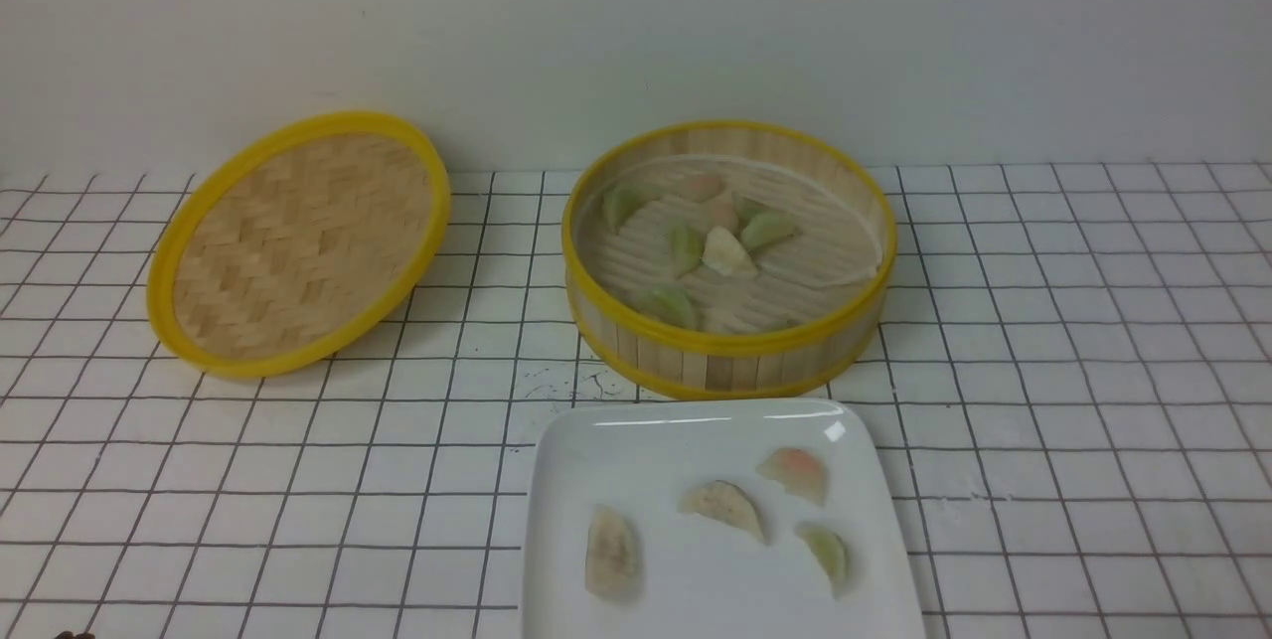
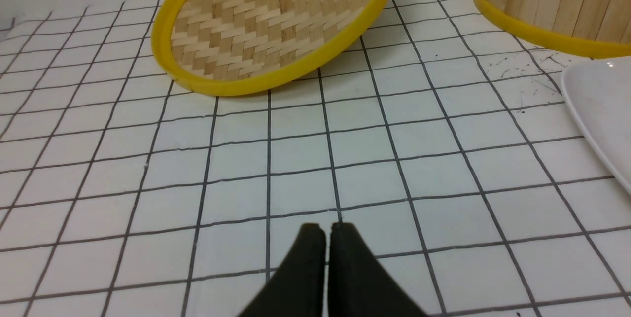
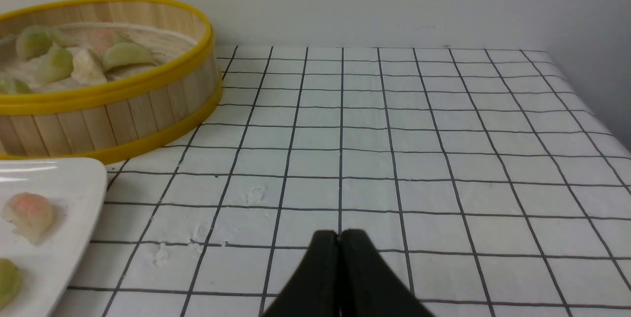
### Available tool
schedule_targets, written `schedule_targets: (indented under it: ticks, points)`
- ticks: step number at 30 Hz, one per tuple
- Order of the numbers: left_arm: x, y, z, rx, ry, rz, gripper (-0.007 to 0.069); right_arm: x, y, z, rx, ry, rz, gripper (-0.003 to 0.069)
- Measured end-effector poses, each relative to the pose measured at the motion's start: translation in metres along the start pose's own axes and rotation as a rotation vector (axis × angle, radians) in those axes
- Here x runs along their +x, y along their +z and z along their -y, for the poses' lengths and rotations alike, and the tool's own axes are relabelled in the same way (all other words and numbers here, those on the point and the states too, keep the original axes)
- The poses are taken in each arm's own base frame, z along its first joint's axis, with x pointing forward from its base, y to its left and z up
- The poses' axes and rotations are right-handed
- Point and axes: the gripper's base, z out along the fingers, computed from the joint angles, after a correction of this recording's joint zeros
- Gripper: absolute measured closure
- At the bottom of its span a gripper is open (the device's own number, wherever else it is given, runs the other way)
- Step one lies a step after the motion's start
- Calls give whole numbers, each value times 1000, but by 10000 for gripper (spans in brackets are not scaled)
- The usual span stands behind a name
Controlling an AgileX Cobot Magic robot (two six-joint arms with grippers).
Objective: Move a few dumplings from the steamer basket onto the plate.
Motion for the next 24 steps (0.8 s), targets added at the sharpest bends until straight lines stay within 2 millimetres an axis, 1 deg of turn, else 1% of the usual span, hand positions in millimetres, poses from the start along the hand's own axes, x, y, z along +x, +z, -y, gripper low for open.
schedule_targets:
  ticks: [24]
  points:
    - [0, 0, 0, 0, 0, 0, 631, 0, 0, 0, 0, 10, 0, 673]
